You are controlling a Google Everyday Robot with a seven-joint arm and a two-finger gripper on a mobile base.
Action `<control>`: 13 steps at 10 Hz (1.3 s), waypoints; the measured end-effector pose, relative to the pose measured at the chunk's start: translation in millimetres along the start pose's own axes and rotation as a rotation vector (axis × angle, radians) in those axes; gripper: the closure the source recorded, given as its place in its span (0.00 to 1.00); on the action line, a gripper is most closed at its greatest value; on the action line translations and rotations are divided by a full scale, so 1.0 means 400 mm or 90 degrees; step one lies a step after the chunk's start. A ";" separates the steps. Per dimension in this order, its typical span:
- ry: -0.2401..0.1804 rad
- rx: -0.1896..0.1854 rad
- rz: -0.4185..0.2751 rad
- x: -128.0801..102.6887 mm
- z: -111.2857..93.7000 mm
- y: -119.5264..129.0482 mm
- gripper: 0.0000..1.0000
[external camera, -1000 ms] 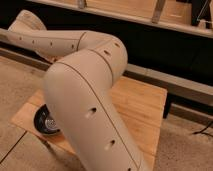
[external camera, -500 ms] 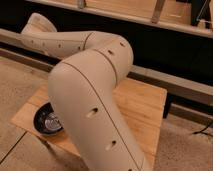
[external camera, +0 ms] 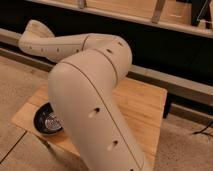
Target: Place the eraser in the ceramic cup
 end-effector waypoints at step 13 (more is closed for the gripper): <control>0.012 -0.010 0.004 0.050 0.014 -0.002 0.66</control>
